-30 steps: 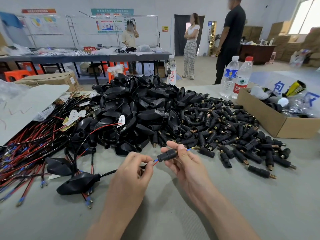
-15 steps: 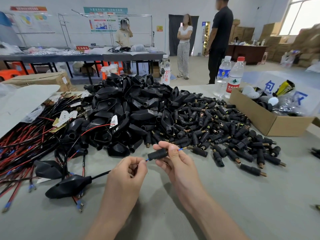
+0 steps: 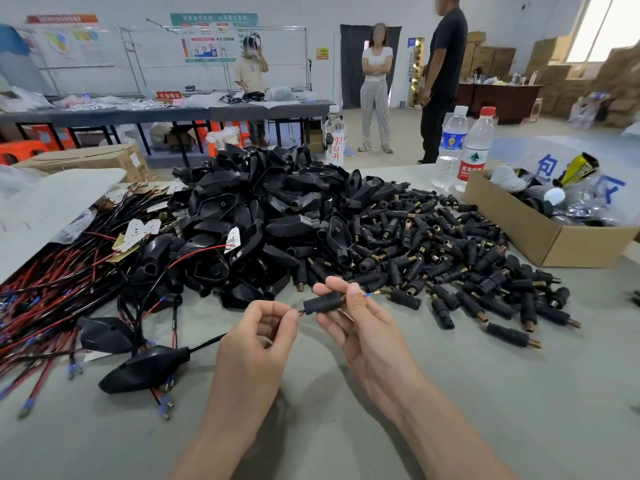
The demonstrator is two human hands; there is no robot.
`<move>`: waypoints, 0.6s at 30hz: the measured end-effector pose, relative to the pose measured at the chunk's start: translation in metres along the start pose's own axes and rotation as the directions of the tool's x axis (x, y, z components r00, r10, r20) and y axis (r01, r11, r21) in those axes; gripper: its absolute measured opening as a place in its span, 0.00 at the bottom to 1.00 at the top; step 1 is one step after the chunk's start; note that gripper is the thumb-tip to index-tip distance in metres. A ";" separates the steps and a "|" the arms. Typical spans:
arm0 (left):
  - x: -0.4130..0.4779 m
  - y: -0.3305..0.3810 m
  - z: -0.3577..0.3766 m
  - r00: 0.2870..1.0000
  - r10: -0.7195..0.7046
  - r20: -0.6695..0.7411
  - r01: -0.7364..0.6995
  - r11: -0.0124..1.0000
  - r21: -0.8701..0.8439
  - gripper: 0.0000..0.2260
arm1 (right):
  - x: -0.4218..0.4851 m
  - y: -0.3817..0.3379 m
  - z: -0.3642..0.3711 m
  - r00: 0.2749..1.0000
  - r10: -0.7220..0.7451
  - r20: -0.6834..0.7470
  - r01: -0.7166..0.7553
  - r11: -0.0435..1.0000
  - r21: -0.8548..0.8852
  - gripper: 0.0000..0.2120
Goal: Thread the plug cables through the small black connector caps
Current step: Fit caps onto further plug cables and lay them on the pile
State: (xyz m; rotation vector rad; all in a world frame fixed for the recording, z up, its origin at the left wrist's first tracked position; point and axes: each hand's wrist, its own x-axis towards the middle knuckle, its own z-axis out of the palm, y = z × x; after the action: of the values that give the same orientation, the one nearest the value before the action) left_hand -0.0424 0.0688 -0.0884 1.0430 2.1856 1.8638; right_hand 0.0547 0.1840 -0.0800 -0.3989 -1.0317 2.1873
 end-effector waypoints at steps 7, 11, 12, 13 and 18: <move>-0.001 0.001 0.002 1.000 -0.004 0.002 0.004 1.000 -0.026 0.05 | -0.003 0.002 0.004 0.996 0.087 -0.009 -0.086 0.991 0.102 0.19; 0.001 0.001 0.000 1.000 -0.022 0.000 0.022 0.996 -0.087 0.02 | -0.003 0.000 0.005 0.994 0.104 -0.021 -0.101 0.987 0.126 0.18; 0.002 0.001 -0.001 1.000 -0.021 -0.010 0.020 0.994 -0.103 0.03 | -0.003 0.000 0.005 0.994 0.105 -0.030 -0.101 0.986 0.134 0.18; 0.002 0.001 -0.001 1.000 -0.016 -0.018 0.014 0.993 -0.114 0.04 | -0.003 -0.001 0.005 0.994 0.107 -0.038 -0.101 0.985 0.139 0.17; 0.000 0.005 -0.003 1.000 0.022 -0.004 -0.022 0.993 -0.120 0.08 | -0.004 -0.003 0.005 0.990 0.132 -0.043 -0.125 0.982 0.141 0.17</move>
State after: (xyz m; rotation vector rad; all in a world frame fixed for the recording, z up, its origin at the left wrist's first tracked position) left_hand -0.0420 0.0670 -0.0833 1.0459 2.0424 1.9796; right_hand 0.0566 0.1794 -0.0747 -0.4672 -0.8416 2.3344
